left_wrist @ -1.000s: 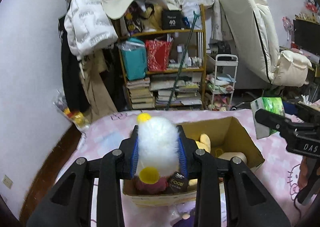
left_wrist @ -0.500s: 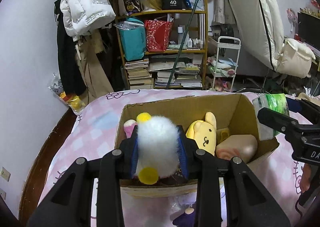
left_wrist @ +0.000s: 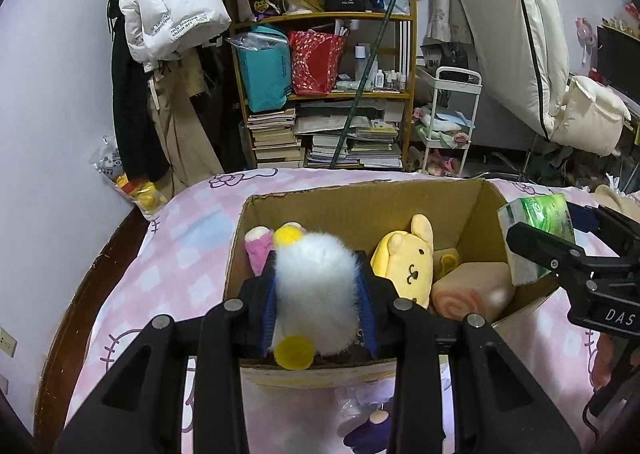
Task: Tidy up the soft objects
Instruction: 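Open the left tool into the box while the right tool releases the green pack inside, then withdraw both tools and move toward the anime plush and clear bag, then grasp the clear bag with the left tool while the right tool grasps the white-haired anime plush, then lift the clear bag with the left tool while the right tool carries the anime plush over the box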
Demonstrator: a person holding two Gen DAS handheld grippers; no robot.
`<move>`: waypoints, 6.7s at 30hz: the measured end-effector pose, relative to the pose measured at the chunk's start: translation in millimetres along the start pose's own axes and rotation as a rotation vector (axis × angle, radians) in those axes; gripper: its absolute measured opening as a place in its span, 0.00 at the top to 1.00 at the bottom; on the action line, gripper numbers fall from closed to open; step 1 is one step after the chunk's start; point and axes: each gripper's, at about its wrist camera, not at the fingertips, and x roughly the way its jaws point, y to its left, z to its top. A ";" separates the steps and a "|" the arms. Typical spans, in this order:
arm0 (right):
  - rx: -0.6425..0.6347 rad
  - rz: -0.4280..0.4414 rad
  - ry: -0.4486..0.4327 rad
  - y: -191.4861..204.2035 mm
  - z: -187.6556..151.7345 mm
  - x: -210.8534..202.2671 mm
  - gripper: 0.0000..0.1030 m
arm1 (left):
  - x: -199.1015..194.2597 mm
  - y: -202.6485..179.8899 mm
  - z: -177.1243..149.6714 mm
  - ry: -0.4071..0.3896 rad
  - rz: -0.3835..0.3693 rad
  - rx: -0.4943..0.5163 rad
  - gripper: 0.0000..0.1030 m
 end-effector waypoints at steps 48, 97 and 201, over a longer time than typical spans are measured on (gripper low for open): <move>0.011 0.054 -0.009 17.2 -10.7 -46.4 0.02 | -75.7 32.7 -16.0 0.019 0.052 -0.065 0.10; 0.024 0.131 0.345 35.3 -87.6 37.3 0.02 | 12.1 23.1 -54.1 0.253 -0.050 -0.105 0.09; -0.006 0.054 0.149 25.4 -61.0 -71.2 0.46 | -84.8 26.4 -58.7 0.052 0.016 -0.212 0.30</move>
